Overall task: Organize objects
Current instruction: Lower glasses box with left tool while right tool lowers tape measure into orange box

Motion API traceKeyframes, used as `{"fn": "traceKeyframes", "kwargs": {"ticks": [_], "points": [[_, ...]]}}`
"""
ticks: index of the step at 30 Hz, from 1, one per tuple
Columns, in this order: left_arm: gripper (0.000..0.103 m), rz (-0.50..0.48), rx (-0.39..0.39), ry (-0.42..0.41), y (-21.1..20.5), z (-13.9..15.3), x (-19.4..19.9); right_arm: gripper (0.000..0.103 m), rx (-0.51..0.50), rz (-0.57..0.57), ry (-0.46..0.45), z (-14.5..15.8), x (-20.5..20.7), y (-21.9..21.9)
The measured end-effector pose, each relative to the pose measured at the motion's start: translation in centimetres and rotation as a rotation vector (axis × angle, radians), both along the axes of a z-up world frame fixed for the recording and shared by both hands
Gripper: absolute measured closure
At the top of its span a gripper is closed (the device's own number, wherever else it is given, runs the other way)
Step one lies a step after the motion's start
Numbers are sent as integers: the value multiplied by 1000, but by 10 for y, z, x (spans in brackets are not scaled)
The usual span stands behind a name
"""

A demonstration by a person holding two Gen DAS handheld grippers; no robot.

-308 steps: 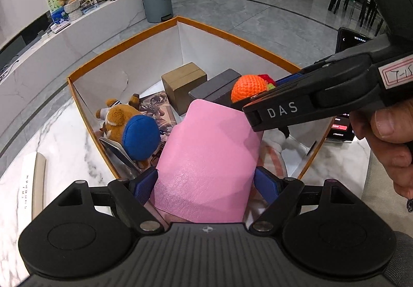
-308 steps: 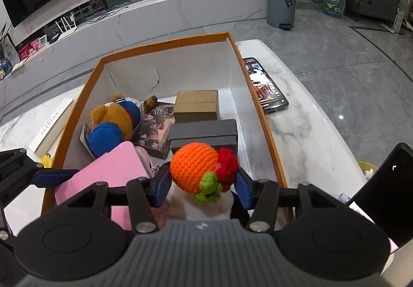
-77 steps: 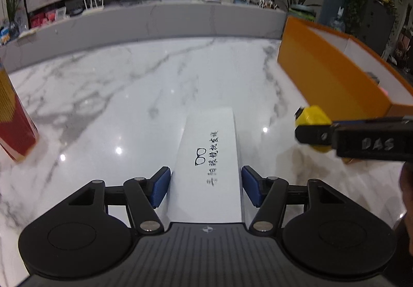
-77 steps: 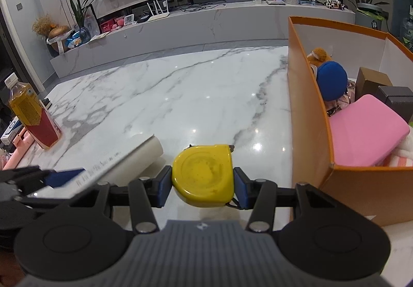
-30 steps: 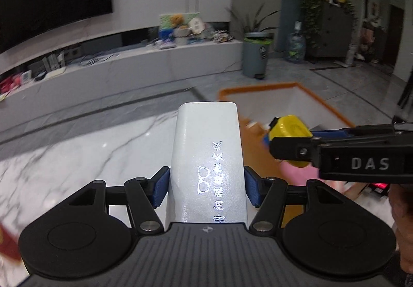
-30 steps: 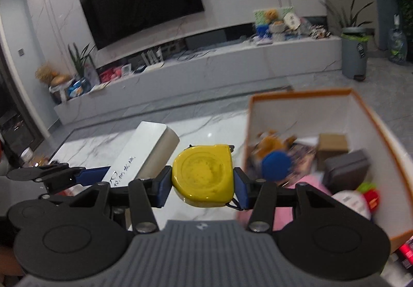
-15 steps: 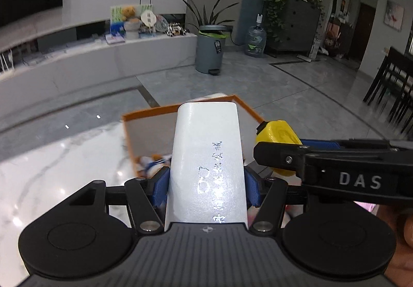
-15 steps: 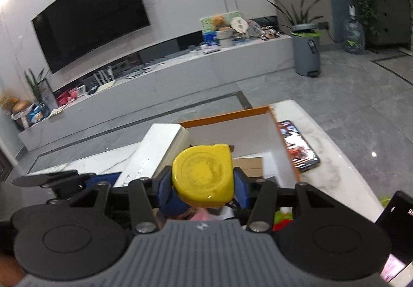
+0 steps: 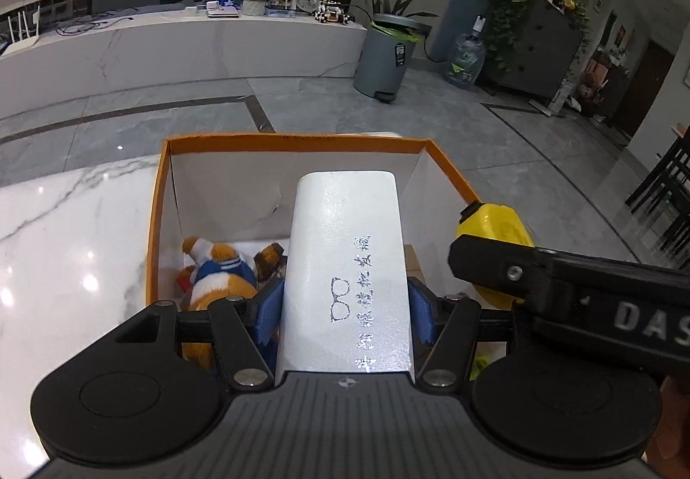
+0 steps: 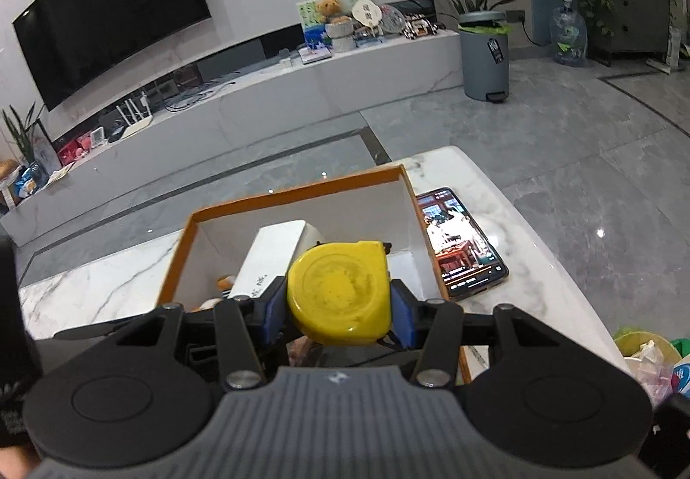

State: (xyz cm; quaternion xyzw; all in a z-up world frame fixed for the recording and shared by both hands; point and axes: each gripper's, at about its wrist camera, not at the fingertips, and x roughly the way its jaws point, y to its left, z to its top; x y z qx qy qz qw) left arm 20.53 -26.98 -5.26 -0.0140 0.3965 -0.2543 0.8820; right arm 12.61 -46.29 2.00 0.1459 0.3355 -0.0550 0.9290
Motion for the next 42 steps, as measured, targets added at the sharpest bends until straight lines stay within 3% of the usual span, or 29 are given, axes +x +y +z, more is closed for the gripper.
{"fn": "traceKeyframes", "kwargs": {"ticks": [5, 15, 18, 21, 22, 24, 34, 39, 42], "points": [[34, 11, 27, 12, -5, -4, 2, 51, -14, 0, 40, -9, 16, 0], [33, 44, -8, 91, 2, -8, 11, 51, -49, -5, 102, -28, 52, 4], [28, 41, -57, 112, 8, -7, 15, 50, -49, -11, 108, -28, 64, 2], [26, 36, -133, 108, 17, -3, 15, 34, -43, -34, 96, -27, 70, -1], [25, 43, -158, 101, 21, 0, 15, 34, -38, -42, 87, -25, 71, -2], [25, 47, -202, 97, 30, 5, 15, 34, -24, -54, 75, -21, 69, -3], [12, -8, -176, 33, 53, 44, -4, 34, 31, -72, 48, -1, 50, 3], [9, -16, -183, 43, 65, 53, -13, 34, -26, -53, 49, 14, 39, 24], [7, -17, -235, 87, 75, 51, -18, 34, -75, -35, 50, 23, 30, 39]]}}
